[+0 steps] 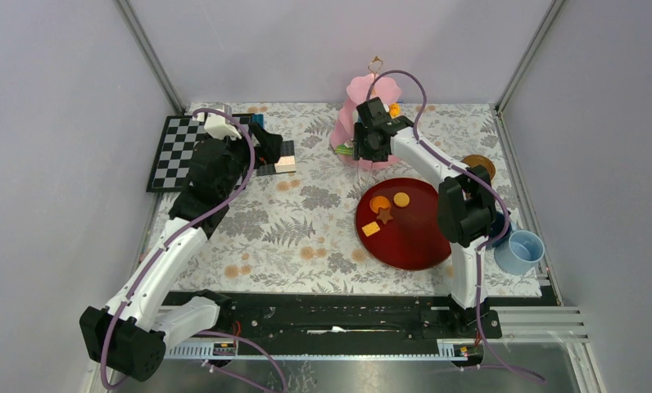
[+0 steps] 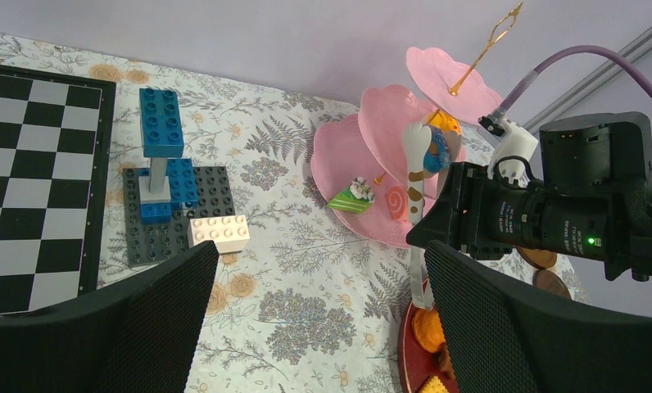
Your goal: Serve the afternoon tea
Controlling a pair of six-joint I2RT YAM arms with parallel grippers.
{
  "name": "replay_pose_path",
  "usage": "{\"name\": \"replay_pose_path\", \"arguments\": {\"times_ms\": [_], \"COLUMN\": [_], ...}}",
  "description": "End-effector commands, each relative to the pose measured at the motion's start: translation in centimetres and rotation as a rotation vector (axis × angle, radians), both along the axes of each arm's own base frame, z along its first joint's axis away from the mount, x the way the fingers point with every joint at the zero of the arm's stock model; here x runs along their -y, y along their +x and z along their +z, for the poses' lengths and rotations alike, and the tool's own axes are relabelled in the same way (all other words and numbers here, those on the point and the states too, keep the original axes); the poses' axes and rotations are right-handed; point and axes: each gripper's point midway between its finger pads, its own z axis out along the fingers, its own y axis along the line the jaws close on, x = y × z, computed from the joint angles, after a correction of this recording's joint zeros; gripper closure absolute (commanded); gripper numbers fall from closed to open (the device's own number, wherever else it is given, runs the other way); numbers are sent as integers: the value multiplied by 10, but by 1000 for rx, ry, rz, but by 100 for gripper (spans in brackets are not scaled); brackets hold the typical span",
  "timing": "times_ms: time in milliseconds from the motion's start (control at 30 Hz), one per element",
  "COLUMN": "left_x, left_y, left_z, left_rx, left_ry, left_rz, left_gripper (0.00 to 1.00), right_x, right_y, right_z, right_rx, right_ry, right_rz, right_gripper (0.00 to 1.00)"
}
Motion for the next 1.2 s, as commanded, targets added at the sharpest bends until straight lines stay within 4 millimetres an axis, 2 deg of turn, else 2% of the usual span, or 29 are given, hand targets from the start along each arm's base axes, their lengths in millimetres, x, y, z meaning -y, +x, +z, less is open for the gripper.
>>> {"name": "replay_pose_path", "arguments": {"times_ms": [0,1167], "left_x": [0,2], "left_y": [3,3], "left_z": [28,29], "left_rx": [68,69], "left_ry": [-25,-31], "left_rz": [0,-9], "left_gripper": [1,1], "right_x": [-8,4], "right_y": [15,9], "right_z": [26,34], "right_rx": [82,86], "right_ry": [16,-34], "right_rz": [-6,0], "right_gripper": [41,30]}}
